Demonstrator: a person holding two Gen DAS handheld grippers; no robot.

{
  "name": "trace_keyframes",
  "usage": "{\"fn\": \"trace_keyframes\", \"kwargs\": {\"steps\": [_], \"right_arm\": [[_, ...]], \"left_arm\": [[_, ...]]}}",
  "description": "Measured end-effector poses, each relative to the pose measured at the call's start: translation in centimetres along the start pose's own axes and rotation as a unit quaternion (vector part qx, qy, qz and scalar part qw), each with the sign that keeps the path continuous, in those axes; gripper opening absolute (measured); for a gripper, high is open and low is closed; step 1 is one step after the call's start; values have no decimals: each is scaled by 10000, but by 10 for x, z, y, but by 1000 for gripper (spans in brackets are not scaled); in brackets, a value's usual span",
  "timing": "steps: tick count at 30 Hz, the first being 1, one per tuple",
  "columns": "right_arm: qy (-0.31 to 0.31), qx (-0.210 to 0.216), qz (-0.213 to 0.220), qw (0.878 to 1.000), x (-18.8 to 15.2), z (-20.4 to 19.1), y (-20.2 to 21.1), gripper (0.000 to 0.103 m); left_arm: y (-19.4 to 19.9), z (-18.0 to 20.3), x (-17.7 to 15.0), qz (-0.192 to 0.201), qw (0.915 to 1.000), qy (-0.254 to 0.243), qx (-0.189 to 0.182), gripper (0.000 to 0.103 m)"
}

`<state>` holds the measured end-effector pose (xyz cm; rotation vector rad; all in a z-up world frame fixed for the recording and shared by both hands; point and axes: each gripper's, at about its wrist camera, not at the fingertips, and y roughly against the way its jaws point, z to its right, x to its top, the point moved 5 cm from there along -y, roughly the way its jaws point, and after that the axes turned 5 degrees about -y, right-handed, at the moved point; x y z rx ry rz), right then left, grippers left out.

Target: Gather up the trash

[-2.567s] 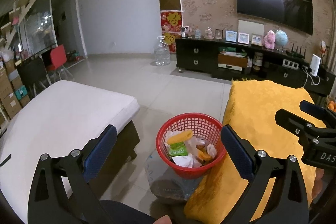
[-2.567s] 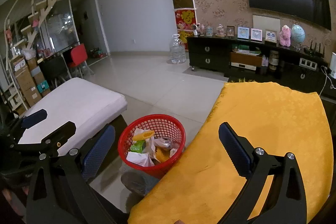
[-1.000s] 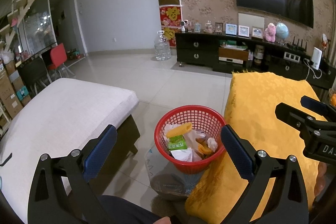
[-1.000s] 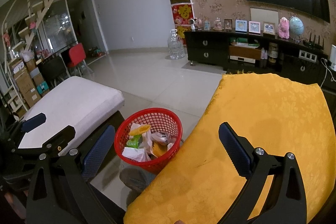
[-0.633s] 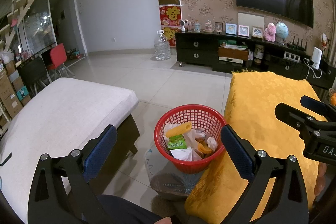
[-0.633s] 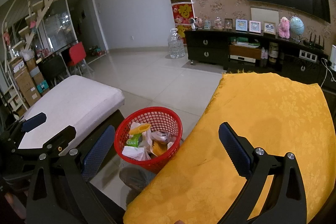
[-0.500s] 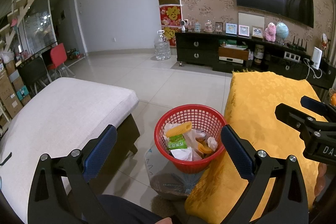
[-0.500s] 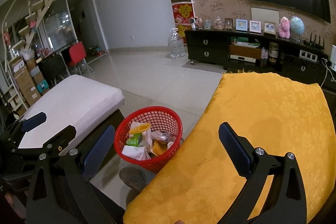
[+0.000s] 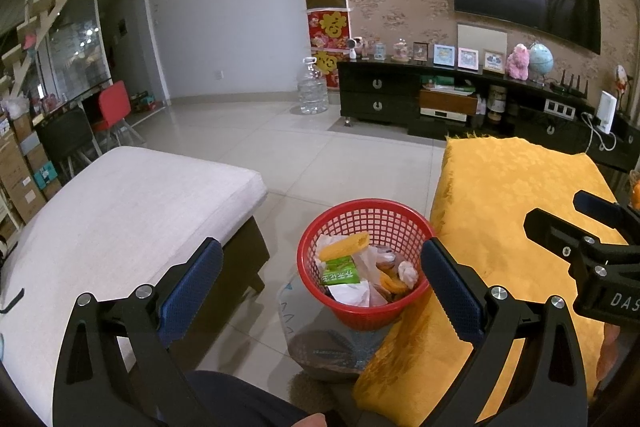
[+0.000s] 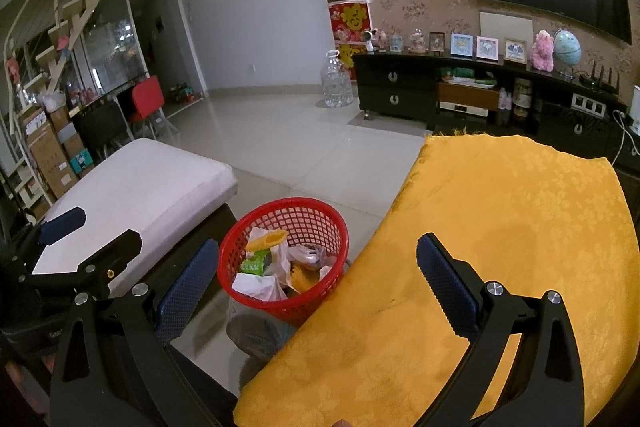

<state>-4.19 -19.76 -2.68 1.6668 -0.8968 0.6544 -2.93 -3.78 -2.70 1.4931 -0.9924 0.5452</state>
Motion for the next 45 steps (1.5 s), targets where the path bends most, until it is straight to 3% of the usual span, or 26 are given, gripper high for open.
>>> {"fn": "trace_keyframes", "kwargs": {"steps": [45], "right_arm": [[-10, -20, -52, 10000, -5, 0, 1, 96]], "left_arm": [[-3, 3, -4, -46, 10000, 27, -50, 96]]}}
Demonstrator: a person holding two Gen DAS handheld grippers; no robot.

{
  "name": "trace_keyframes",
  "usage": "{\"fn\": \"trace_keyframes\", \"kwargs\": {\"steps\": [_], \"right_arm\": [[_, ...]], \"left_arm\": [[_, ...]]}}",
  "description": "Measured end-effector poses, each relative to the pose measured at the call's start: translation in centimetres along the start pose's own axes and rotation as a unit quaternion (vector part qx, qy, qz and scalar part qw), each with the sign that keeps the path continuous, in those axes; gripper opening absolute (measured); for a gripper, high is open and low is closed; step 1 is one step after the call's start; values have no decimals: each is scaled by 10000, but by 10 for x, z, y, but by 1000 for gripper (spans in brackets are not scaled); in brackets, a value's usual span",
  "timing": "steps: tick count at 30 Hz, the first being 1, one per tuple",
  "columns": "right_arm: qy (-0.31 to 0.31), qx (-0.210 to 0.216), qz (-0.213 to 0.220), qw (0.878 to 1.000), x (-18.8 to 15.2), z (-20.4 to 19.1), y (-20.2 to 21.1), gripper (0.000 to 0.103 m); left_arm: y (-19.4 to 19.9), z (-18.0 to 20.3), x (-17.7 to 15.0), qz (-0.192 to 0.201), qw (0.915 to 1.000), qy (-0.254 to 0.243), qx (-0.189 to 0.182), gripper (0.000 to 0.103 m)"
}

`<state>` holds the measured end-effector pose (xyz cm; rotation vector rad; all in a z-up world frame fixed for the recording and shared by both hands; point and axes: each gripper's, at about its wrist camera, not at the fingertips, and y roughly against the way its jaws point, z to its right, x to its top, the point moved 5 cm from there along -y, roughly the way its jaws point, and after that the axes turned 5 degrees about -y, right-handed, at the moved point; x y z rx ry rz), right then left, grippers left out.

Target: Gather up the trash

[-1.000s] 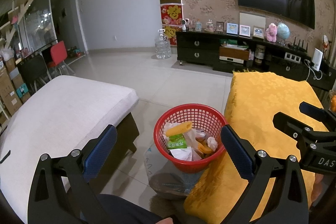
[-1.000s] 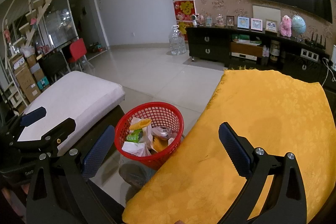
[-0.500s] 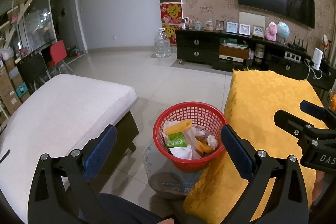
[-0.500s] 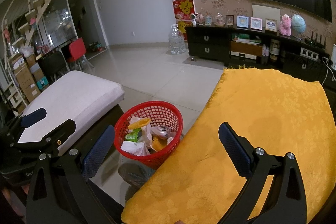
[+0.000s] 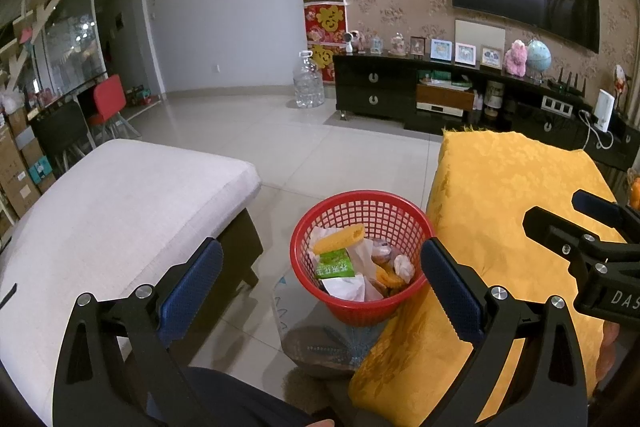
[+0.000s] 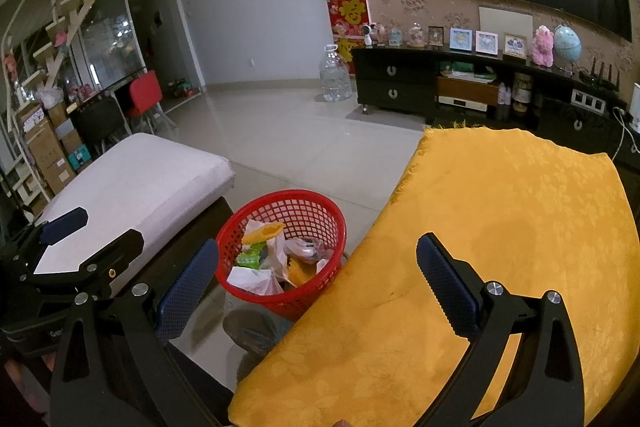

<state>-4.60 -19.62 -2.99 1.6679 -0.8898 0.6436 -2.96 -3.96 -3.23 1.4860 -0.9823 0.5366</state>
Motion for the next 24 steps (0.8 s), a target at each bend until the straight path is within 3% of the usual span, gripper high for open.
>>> {"fn": "trace_keyframes", "kwargs": {"steps": [9, 16, 24], "right_arm": [[0, -1, -14, 10000, 4, 1, -2, 96], [-93, -71, -72, 9999, -18, 6, 12, 96], [-637, -652, -32, 9958, -39, 63, 50, 96]], "left_arm": [[-3, 3, -10, 40, 9999, 117, -41, 96], [-2, 12, -14, -38, 9998, 107, -179, 96], [-15, 27, -9, -255, 9986, 107, -459, 96]]}}
